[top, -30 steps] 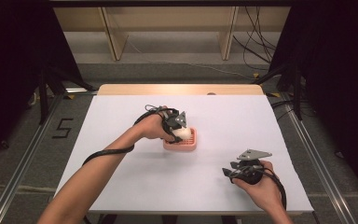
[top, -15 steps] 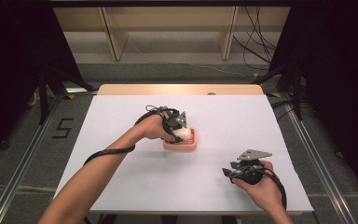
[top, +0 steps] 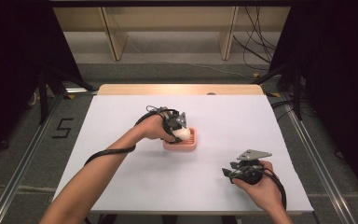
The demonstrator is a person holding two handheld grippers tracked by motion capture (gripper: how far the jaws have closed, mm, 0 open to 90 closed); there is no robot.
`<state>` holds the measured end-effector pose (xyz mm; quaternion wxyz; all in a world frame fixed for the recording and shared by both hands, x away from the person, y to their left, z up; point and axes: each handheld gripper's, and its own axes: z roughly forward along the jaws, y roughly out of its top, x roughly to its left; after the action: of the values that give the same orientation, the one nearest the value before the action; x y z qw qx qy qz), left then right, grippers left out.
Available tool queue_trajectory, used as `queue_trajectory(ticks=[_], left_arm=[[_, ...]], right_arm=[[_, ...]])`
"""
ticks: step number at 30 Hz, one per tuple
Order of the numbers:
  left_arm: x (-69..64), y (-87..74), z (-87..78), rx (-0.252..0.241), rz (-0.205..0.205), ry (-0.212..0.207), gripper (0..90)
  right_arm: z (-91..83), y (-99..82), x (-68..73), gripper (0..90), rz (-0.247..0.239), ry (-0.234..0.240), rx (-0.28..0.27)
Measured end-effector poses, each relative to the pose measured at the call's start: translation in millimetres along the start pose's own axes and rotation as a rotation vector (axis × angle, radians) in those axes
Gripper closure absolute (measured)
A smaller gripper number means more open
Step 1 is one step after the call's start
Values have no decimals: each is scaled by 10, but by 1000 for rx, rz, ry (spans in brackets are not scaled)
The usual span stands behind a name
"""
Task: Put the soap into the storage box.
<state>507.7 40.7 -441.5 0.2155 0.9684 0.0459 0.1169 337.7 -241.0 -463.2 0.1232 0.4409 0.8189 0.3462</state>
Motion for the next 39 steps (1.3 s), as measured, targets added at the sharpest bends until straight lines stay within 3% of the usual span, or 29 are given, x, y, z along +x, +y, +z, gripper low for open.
queue_trajectory(ticks=[5, 8, 10, 13, 14, 15, 22, 30, 32, 39], left_arm=[[-6, 6, 14, 3, -2, -1, 493], [-11, 12, 31, 10, 0, -3, 493], [-14, 16, 47, 13, 1, -3, 492], [-23, 30, 73, 30, 11, 0, 490], [-18, 33, 75, 31, 11, 1, 490], [-14, 29, 77, 31, 7, 2, 489], [-15, 30, 76, 34, -17, 4, 479], [-10, 27, -61, 6, -23, 29, 438], [-14, 20, -116, -8, -23, 35, 432], [-72, -47, -275, -44, -33, 50, 420]], right_arm=[[2, -2, 2, 557, 3, -2, -6], [22, -8, -19, 556, -29, -1, -26], [9, -4, -6, 556, -12, -8, -20], [12, -9, -22, 554, -34, -13, -27], [0, -5, -7, 554, -12, -11, -13], [12, -11, -19, 553, -30, -12, -25], [10, -10, -23, 552, -36, -16, -25], [14, -11, -20, 551, -35, -15, -28], [2, -4, -3, 551, -11, -14, -11], [14, -10, -13, 549, -28, -20, -20]])
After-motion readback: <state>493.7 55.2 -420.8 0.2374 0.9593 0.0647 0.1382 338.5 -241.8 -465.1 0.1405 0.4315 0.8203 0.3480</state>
